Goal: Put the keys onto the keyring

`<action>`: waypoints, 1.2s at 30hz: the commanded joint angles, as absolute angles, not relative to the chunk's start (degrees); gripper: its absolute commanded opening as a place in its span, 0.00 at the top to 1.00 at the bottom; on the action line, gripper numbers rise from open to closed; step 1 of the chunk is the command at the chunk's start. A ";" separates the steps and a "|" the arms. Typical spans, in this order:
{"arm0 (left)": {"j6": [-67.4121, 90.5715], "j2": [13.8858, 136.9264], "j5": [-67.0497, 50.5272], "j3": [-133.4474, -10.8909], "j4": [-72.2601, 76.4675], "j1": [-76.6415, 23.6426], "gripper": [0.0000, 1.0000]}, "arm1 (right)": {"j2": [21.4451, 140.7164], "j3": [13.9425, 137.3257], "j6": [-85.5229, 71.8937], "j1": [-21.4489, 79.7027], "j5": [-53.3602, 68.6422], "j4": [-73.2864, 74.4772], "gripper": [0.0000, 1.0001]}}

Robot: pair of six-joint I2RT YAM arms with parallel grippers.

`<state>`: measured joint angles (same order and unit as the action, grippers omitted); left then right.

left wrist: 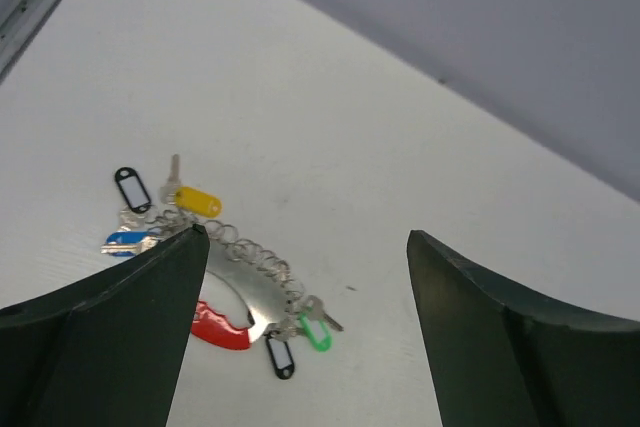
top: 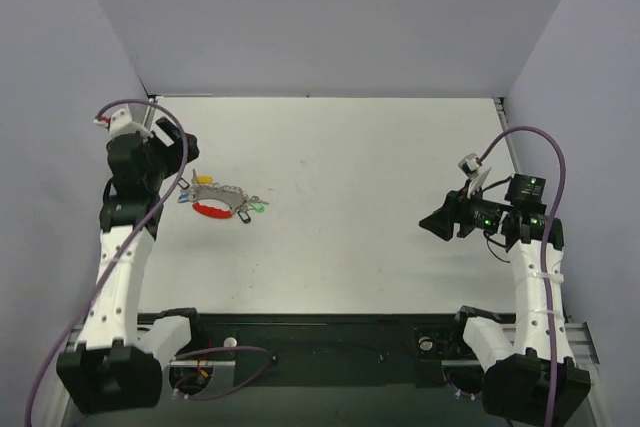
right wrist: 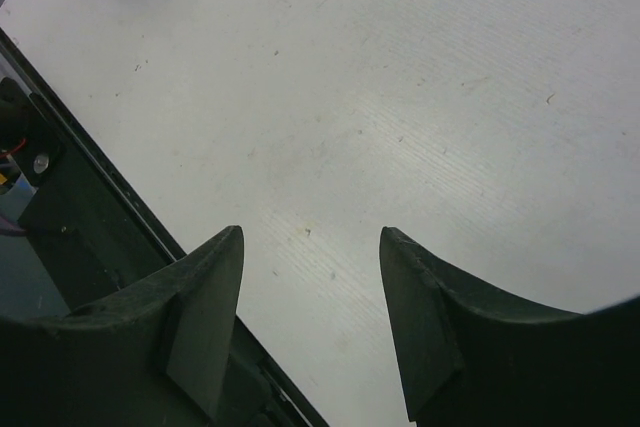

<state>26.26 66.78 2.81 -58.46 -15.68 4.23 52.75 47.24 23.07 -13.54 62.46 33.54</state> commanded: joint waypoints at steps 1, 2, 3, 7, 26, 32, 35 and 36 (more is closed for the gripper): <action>43.70 50.56 -12.25 -50.12 -6.64 6.15 0.07 | 51.77 47.72 22.08 -15.12 59.79 32.70 0.48; 45.68 46.88 -20.74 -45.92 -3.37 6.50 0.07 | 51.77 48.77 20.76 -15.29 58.90 32.70 0.48; 47.18 45.19 -23.18 -44.75 2.49 5.89 0.07 | 51.68 49.30 19.96 -15.38 57.41 32.78 0.48; 38.09 40.97 -21.63 -47.54 -13.95 4.92 0.07 | 51.94 55.97 10.39 -15.56 48.80 32.26 0.45; 25.66 34.37 -12.48 -59.24 -35.60 -1.84 0.07 | 40.52 62.67 -16.08 -15.64 16.96 26.02 0.16; 27.77 33.49 -12.57 -59.41 -34.98 -2.11 0.06 | 39.73 61.70 -15.64 -15.64 17.75 26.37 0.16; 28.74 33.40 -11.87 -58.89 -34.63 -2.20 0.04 | 39.73 61.70 -16.17 -15.64 18.36 26.02 0.15; 28.83 33.40 -11.87 -58.71 -34.54 -2.20 0.04 | 39.64 61.70 -16.17 -15.64 18.54 26.02 0.15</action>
<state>27.31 33.80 -13.17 -57.28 -35.48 -1.85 39.88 62.24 -15.09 -15.35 18.59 27.24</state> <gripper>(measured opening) 0.952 0.843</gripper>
